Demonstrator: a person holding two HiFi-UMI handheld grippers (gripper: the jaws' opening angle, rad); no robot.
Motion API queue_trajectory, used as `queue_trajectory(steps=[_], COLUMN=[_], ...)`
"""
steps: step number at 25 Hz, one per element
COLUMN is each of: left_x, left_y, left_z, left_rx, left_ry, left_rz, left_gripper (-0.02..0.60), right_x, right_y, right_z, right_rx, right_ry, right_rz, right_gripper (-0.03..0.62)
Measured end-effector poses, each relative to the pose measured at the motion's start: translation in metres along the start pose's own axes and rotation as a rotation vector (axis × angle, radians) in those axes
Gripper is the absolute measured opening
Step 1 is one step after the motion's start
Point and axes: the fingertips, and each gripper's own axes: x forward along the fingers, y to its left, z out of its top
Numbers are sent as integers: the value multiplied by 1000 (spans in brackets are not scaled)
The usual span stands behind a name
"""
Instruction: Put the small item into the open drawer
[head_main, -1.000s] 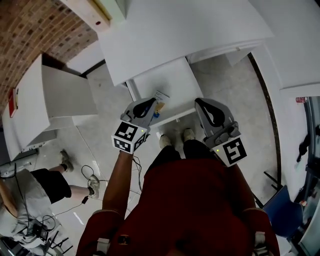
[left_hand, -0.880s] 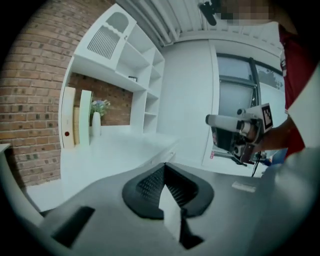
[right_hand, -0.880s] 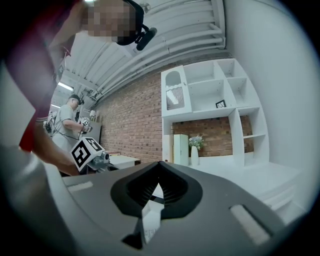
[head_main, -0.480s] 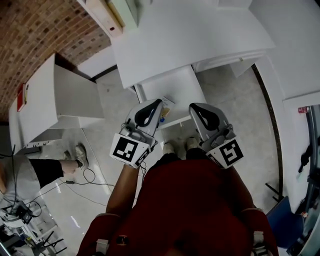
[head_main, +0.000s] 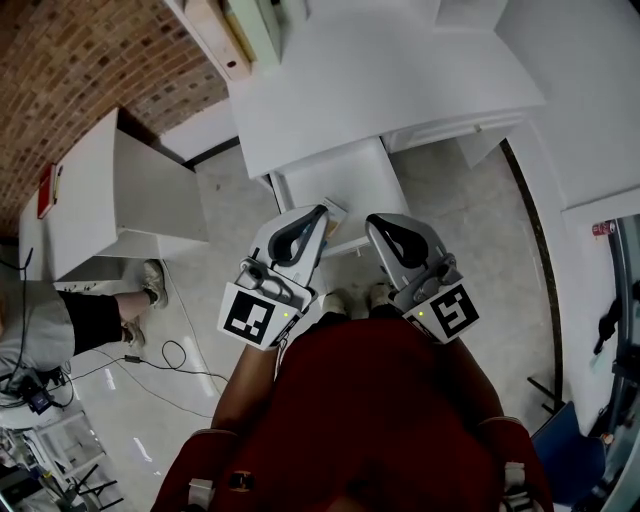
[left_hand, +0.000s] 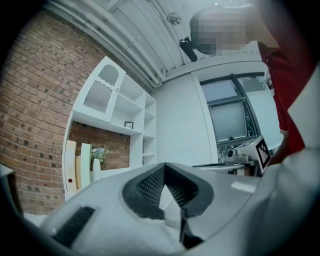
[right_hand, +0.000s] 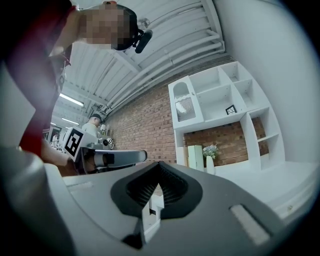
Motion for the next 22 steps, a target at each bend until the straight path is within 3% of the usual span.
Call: queue_trajectory(steps=[9,15,18,22], left_x=[-11,-12,-13,-13], left_y=[0,-5,-3,0], left_z=[3,8,1,-2], left_rx=[-4,-5,-3,-8], left_ry=[-5,-41,-16,-13], left_rz=[25,-14,-10,-19], left_gripper=[8,8,8,8], right_x=[-5,-9,-10,-9], right_y=[7,9,10,7], right_z=[5,6,8,0], right_rx=[-9,-20,-26,-17], right_ry=[-8,-2,-6,52], right_rz=[-4,-17,-25,-61], right_gripper=[11,11,11,11])
